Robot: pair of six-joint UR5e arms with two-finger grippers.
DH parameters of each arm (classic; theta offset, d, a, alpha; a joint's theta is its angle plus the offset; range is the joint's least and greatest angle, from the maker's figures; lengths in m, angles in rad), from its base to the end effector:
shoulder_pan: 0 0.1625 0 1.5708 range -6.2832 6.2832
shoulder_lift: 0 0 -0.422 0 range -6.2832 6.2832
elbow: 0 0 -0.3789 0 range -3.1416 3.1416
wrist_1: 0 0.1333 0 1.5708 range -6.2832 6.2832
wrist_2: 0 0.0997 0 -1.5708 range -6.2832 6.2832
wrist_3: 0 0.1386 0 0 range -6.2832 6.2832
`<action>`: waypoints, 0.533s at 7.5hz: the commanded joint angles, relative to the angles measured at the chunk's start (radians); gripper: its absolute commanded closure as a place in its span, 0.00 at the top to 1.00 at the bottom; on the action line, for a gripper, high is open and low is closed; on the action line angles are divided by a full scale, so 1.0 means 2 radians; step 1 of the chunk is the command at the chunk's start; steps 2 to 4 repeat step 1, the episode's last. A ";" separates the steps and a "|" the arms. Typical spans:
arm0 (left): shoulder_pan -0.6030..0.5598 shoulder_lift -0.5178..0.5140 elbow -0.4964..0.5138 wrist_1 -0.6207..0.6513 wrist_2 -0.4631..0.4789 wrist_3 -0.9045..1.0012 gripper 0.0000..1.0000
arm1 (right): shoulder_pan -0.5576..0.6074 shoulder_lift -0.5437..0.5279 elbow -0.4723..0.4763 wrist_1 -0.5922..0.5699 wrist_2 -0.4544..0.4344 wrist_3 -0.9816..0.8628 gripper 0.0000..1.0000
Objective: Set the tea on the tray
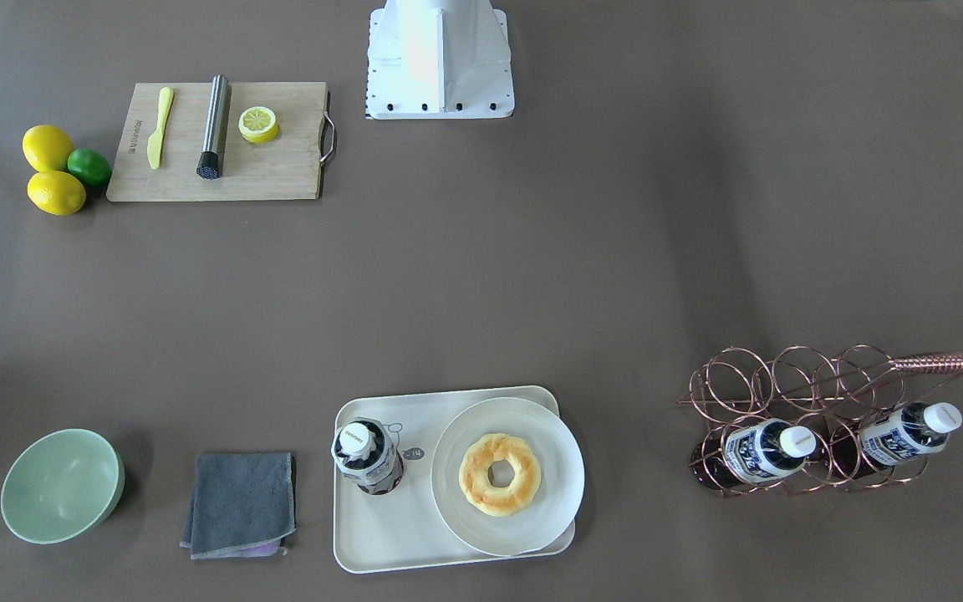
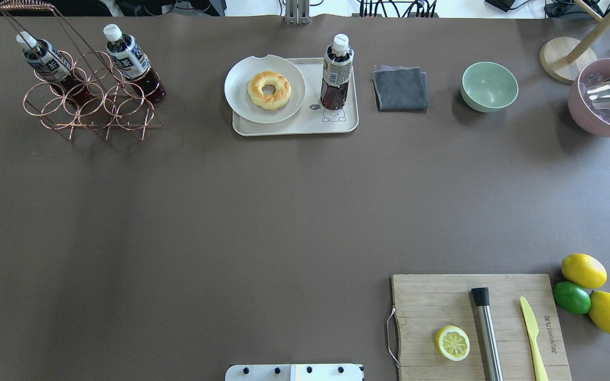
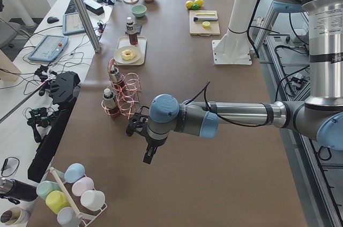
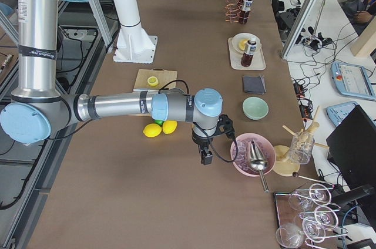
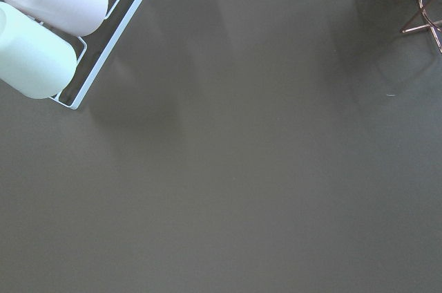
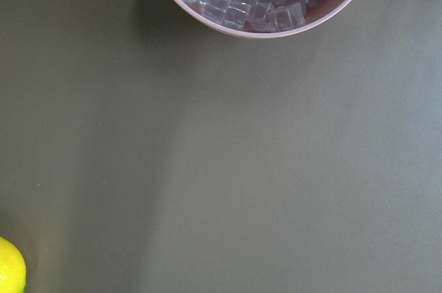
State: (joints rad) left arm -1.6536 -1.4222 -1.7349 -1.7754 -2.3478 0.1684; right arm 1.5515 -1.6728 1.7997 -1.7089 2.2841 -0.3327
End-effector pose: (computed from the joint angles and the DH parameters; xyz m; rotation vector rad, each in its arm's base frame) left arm -0.0720 -0.4308 0.6486 0.3045 0.7422 0.1665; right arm 0.0343 -0.4321 0.6403 0.1012 -0.7097 -0.3329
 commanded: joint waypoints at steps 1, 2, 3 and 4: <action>0.000 0.000 0.001 0.000 0.000 -0.001 0.97 | 0.000 0.000 -0.001 0.000 0.000 0.000 1.00; 0.000 0.000 0.001 0.000 0.000 -0.001 0.97 | 0.000 0.000 -0.001 0.000 0.000 0.000 1.00; 0.000 0.000 0.001 0.000 0.000 -0.001 0.97 | 0.000 0.000 -0.001 0.000 0.000 0.000 1.00; 0.000 0.000 0.001 0.000 0.000 -0.001 0.97 | 0.000 0.000 -0.001 0.000 0.000 0.000 1.00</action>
